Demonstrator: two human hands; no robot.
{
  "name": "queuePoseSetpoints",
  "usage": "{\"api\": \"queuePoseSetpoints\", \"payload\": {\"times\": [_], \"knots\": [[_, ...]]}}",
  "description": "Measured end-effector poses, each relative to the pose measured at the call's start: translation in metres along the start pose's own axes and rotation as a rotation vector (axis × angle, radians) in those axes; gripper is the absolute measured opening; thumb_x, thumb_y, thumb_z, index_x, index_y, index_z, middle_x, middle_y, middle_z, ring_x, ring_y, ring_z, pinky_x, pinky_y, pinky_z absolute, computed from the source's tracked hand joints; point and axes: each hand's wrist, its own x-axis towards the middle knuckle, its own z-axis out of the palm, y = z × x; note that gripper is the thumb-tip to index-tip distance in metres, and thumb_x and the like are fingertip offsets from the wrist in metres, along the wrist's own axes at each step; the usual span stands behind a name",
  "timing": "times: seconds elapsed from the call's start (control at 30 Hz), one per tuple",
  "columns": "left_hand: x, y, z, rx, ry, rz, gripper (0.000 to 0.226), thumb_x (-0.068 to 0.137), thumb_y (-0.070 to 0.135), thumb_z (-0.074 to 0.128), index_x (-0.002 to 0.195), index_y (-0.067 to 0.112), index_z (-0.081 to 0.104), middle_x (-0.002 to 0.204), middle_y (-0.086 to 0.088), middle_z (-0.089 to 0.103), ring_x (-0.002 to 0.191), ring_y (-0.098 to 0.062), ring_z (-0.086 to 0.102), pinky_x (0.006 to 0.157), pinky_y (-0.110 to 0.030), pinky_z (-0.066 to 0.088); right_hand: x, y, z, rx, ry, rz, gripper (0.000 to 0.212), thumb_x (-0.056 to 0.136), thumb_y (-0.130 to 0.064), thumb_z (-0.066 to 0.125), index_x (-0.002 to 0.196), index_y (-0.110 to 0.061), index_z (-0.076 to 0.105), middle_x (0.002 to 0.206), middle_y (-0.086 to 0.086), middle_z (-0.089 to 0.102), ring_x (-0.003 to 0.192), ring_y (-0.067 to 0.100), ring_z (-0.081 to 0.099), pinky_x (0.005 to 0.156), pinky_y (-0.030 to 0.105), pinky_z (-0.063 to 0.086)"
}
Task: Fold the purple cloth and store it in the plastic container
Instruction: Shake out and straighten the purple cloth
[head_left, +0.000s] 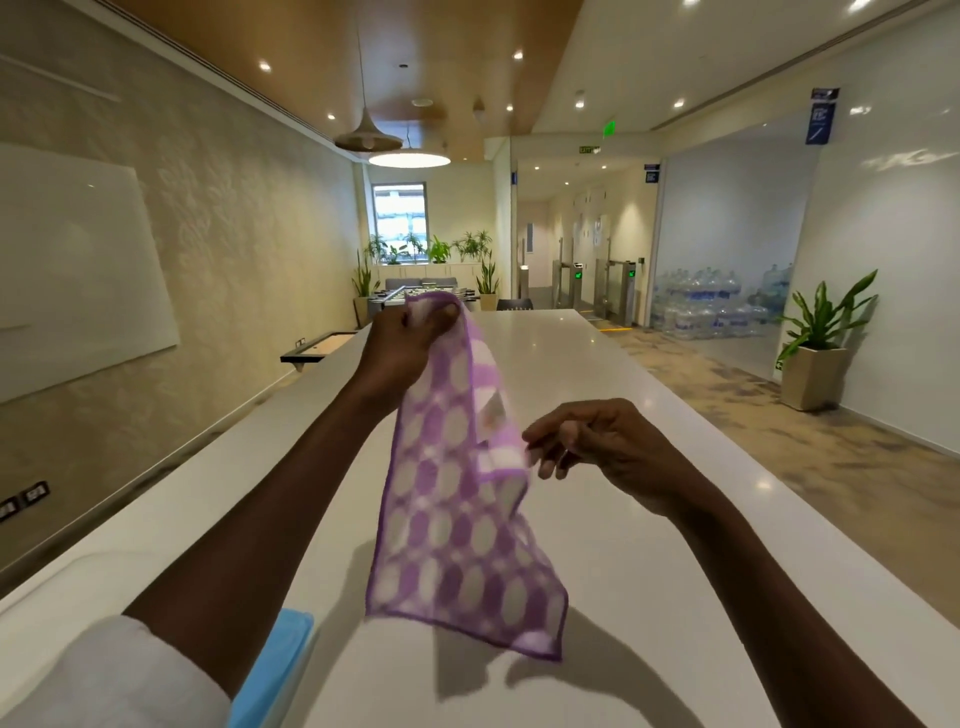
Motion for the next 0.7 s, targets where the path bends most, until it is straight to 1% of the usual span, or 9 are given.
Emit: {"api": "queuePoseSetpoints", "payload": {"times": [0.07,0.17,0.2,0.27,0.37,0.43,0.5,0.6,0.7], "knots": [[-0.001,0.002,0.006,-0.021,-0.107,0.020,0.017,0.080,0.044,0.071,0.081,0.027,0.073,0.076,0.005,0.072,0.072,-0.015,0.069,0.062,-0.032,0.053,0.014,-0.006,0.002,-0.036,0.097,-0.034,0.038,0.091,-0.043,0.060,0.098,-0.008,0.073,0.089,0.013,0.076,0.071,0.024,0.067,0.061,0.027,0.052],[-0.003,0.003,0.018,-0.052,-0.300,0.055,0.010,0.081,0.030,0.068,0.078,0.022,0.072,0.068,0.010,0.071,0.062,-0.005,0.065,0.056,-0.025,0.049,0.040,-0.013,0.004,-0.140,0.348,-0.123,0.015,0.093,-0.020,0.064,0.097,-0.008,0.073,0.084,0.009,0.075,0.065,0.018,0.065,0.054,0.028,0.050],[-0.004,0.003,0.022,-0.043,-0.381,0.060,0.010,0.080,0.029,0.066,0.077,0.020,0.071,0.067,0.010,0.069,0.061,-0.005,0.064,0.055,-0.024,0.049,0.047,-0.016,0.002,-0.164,0.402,-0.145,0.013,0.093,-0.016,0.064,0.100,-0.009,0.072,0.085,0.007,0.074,0.066,0.016,0.065,0.053,0.029,0.049],[-0.006,0.003,0.027,-0.021,-0.530,0.033,0.015,0.079,0.031,0.065,0.083,0.019,0.074,0.075,0.004,0.071,0.069,-0.009,0.066,0.060,-0.026,0.052,0.057,-0.022,-0.002,-0.250,0.427,-0.147,0.020,0.092,-0.020,0.066,0.112,-0.018,0.069,0.096,-0.003,0.073,0.075,0.011,0.066,0.054,0.027,0.050],[-0.008,-0.001,0.032,-0.046,-0.721,-0.055,0.019,0.083,0.017,0.067,0.100,0.020,0.075,0.096,-0.006,0.075,0.084,-0.017,0.070,0.070,-0.027,0.057,0.062,-0.027,-0.011,-0.392,0.233,-0.086,0.039,0.091,-0.026,0.067,0.129,-0.029,0.060,0.119,-0.009,0.067,0.095,0.006,0.064,0.069,0.025,0.056],[-0.009,-0.004,0.035,-0.013,-0.797,-0.096,0.030,0.079,0.010,0.069,0.109,0.015,0.071,0.107,-0.014,0.071,0.094,-0.025,0.069,0.075,-0.033,0.059,0.061,-0.029,-0.015,-0.347,0.050,-0.048,0.045,0.091,-0.020,0.066,0.134,-0.026,0.057,0.130,-0.006,0.063,0.105,0.008,0.063,0.085,0.030,0.055],[-0.010,-0.006,0.034,0.003,-0.821,-0.129,0.045,0.072,0.010,0.074,0.116,0.012,0.065,0.110,-0.016,0.069,0.097,-0.027,0.067,0.077,-0.034,0.058,0.058,-0.031,-0.018,-0.311,-0.062,-0.022,0.045,0.092,-0.017,0.065,0.136,-0.020,0.056,0.135,-0.005,0.061,0.112,0.011,0.062,0.093,0.032,0.053],[-0.014,-0.007,0.033,-0.064,-0.852,-0.152,0.052,0.068,0.005,0.076,0.113,0.028,0.065,0.101,-0.004,0.072,0.089,-0.019,0.070,0.069,-0.028,0.058,0.056,-0.033,-0.020,-0.333,-0.103,-0.032,0.043,0.092,-0.014,0.064,0.135,-0.017,0.057,0.135,0.001,0.061,0.113,0.020,0.061,0.095,0.037,0.051],[-0.015,-0.005,0.030,-0.126,-0.891,-0.163,0.059,0.068,-0.001,0.074,0.105,0.044,0.065,0.101,0.004,0.072,0.089,-0.015,0.072,0.071,-0.028,0.058,0.058,-0.035,-0.014,-0.362,-0.086,-0.033,0.034,0.092,-0.013,0.064,0.126,-0.015,0.063,0.124,0.003,0.065,0.107,0.022,0.061,0.089,0.034,0.053]]}}
